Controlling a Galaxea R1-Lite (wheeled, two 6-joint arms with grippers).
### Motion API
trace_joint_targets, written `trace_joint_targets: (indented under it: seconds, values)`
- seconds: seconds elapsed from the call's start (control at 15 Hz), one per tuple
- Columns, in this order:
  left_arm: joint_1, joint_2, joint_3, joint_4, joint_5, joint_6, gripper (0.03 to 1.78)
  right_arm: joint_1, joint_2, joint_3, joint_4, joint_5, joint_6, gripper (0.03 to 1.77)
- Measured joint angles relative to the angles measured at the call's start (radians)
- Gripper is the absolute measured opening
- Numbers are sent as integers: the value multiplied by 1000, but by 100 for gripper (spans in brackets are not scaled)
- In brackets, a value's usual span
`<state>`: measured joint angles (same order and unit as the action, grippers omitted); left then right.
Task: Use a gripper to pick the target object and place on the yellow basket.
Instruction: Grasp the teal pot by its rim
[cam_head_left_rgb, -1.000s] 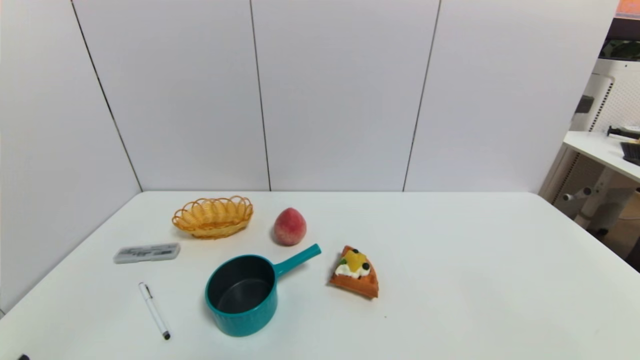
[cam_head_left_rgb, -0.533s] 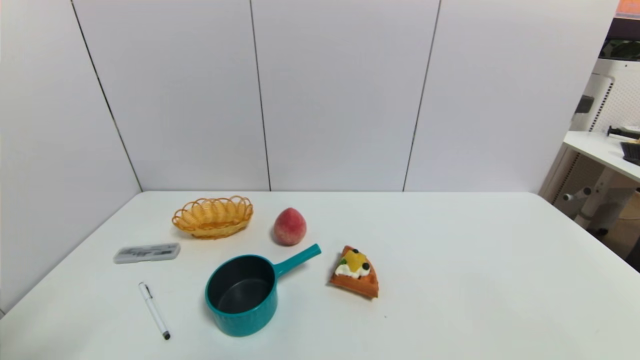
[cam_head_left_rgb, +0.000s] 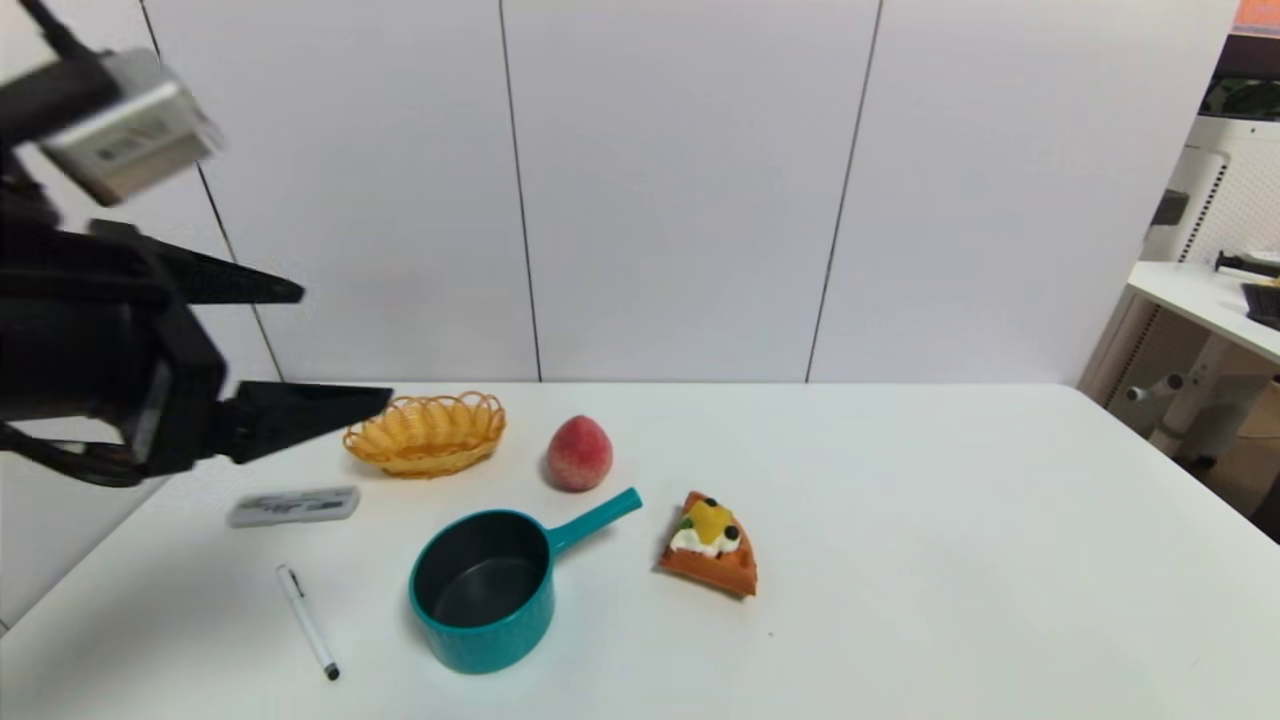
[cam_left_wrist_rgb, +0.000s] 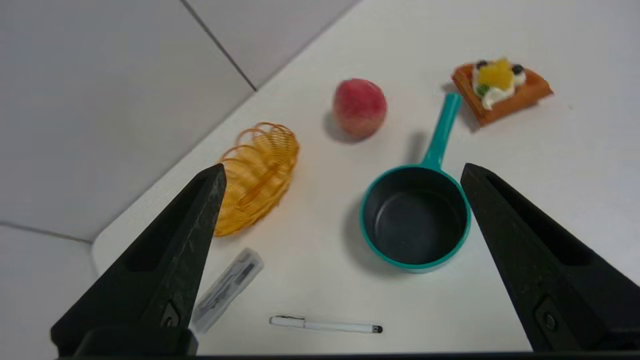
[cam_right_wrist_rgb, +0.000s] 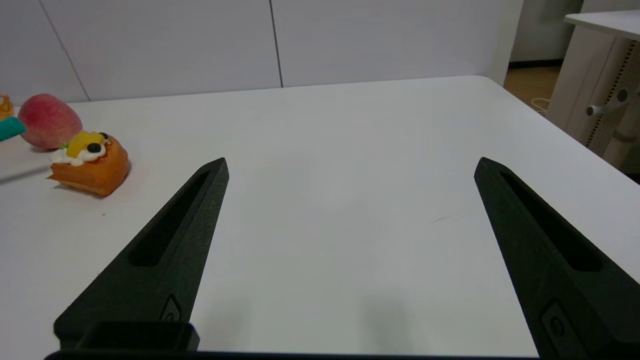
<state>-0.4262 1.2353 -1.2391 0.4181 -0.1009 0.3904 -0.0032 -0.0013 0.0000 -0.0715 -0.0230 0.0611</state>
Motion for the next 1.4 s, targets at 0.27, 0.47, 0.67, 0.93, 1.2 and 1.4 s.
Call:
trace_joint_targets:
  seconds: [0.27,0.47,0.67,0.93,1.2,1.4]
  values:
    - [-101,201,4,47,3,30,169,0,0,0,0,0,0,170]
    - [-116,314,29,83,5,45,169,0,0,0,0,0,0,170]
    - [-117,413,34,87,5,50,169,0,0,0,0,0,0,170]
    - [-120,504,36,91,1,49,169,0,0,0,0,0,0,170]
    - [-129,543,30,196,3,44,169,0,0,0,0,0,0,170]
    - [-133,557,30,218,3,48,169,0,0,0,0,0,0,170]
